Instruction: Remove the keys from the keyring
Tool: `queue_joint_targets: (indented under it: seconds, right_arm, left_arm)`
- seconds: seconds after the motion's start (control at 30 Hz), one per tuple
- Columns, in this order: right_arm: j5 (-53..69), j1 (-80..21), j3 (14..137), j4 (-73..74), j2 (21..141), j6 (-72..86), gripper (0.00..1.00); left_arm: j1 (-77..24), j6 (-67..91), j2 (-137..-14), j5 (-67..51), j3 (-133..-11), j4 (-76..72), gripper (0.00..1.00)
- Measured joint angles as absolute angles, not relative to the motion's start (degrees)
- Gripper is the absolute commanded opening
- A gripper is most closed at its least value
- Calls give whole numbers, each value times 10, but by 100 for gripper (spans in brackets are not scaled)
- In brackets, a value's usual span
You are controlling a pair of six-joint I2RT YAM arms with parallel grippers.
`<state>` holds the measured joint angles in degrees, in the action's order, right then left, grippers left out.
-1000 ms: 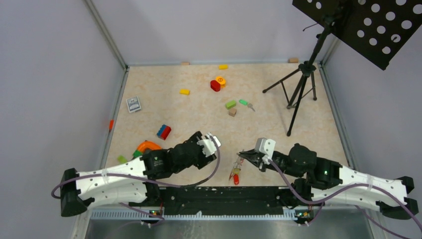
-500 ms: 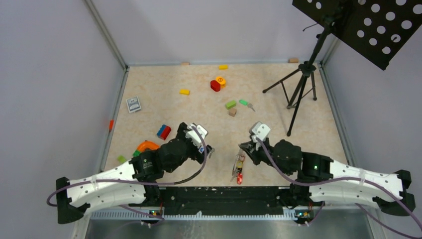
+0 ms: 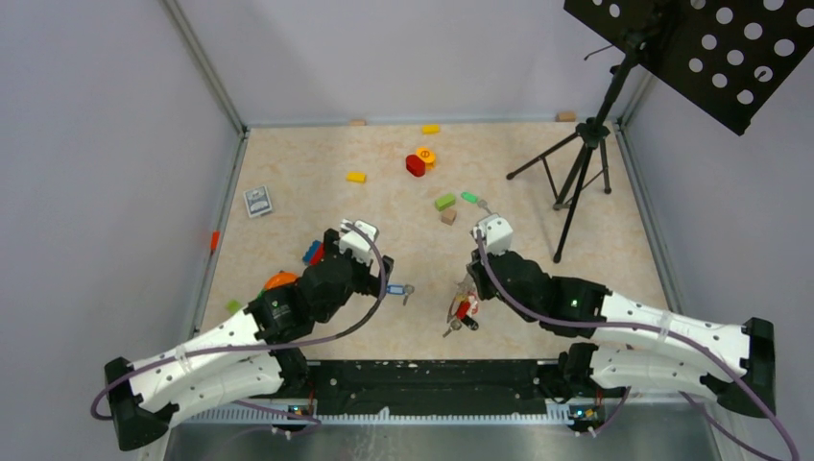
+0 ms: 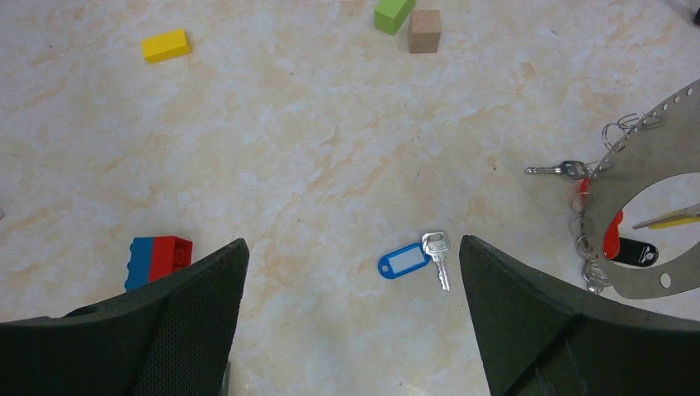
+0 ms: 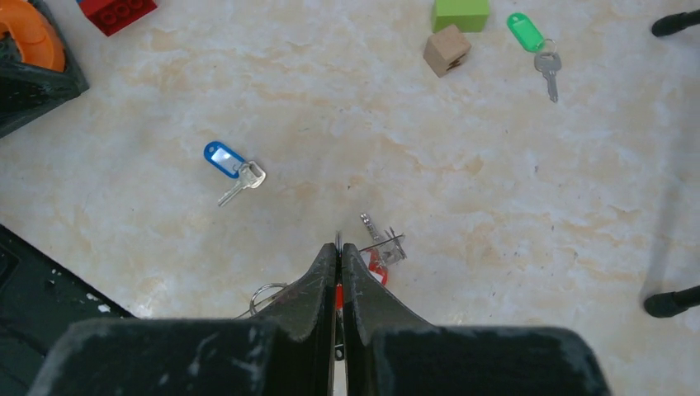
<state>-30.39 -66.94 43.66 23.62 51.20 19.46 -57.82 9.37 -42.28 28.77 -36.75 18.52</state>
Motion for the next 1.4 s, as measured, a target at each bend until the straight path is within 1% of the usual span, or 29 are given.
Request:
queue_joint_targets:
  seconds: [0.17,0.4,0.63,0.77,0.93,1.1,1.27,1.4]
  right_arm:
    - [-315,-658,437,237,514,222,0]
    - [-322,-657,436,239,514,244,0]
    - [-363,-644,453,277,523,251,0]
    - [-360,-620,468,274,540,242,0]
    - [-328,-569,500,233,576,217,0]
    - [-283,-552,508,158,584,202,0]
    - [-255,-552,467,113,544,230,0]
    - [-254,-552,397,153,496,286,0]
  left_arm:
    - [-566,102,-403,267,-367,181,99]
    - [-566,86,-341,203,-333,116,99]
    - [-566,67,-352,189,-329,102,99]
    - [-566,62,-358,190,-329,105,99]
    - [-566,63,-349,194,-329,111,99]
    - [-566,70,-335,200,-329,119,99]
    - [-566,76,-327,207,-329,125,99]
    - [-565,76,-327,210,-328,125,99]
